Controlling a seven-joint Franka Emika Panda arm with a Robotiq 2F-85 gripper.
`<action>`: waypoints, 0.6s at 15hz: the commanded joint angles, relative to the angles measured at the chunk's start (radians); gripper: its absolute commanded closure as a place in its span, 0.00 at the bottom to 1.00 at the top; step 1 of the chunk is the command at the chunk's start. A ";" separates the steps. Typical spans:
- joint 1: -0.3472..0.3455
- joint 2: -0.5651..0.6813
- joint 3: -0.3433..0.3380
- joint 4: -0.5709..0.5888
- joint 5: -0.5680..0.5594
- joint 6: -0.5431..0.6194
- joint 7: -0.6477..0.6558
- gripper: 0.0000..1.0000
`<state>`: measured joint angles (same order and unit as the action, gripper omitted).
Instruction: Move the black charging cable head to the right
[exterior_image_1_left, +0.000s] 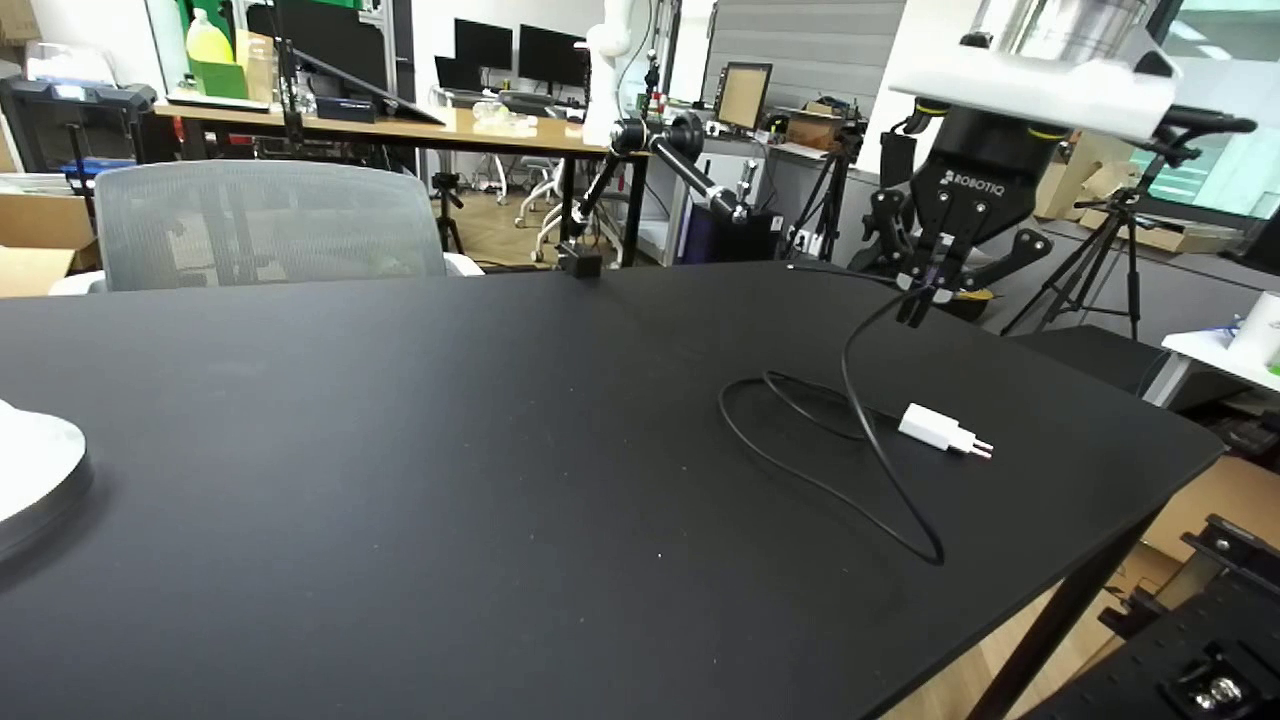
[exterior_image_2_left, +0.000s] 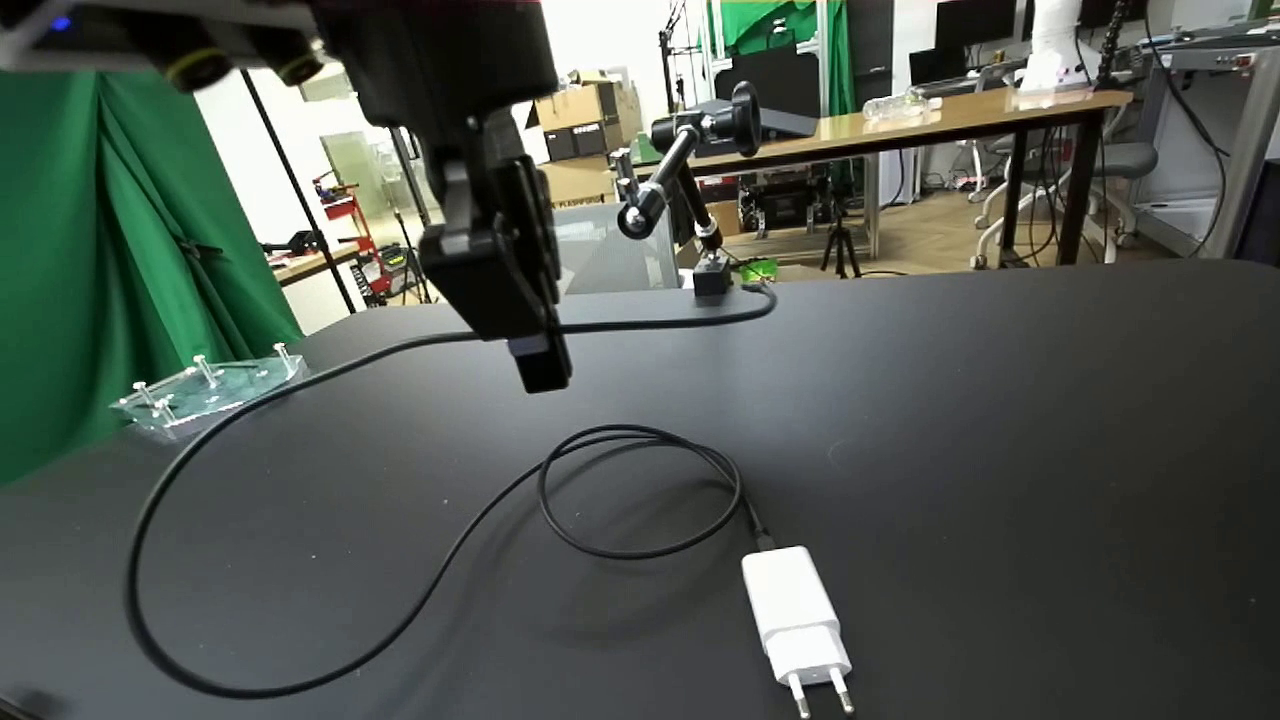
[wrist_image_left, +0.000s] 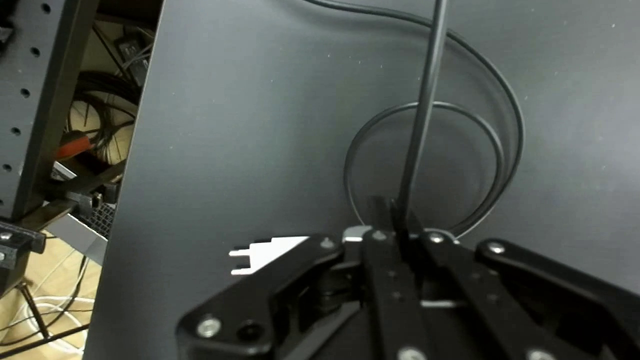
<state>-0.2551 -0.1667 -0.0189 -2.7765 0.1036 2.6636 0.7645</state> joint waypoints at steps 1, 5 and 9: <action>-0.021 0.081 -0.049 0.000 0.011 0.122 0.087 0.98; 0.017 0.196 -0.087 -0.001 0.129 0.234 0.076 0.98; -0.004 0.293 -0.022 0.039 0.385 0.222 -0.029 0.98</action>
<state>-0.2510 0.0639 -0.0778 -2.7754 0.3313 2.8963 0.7912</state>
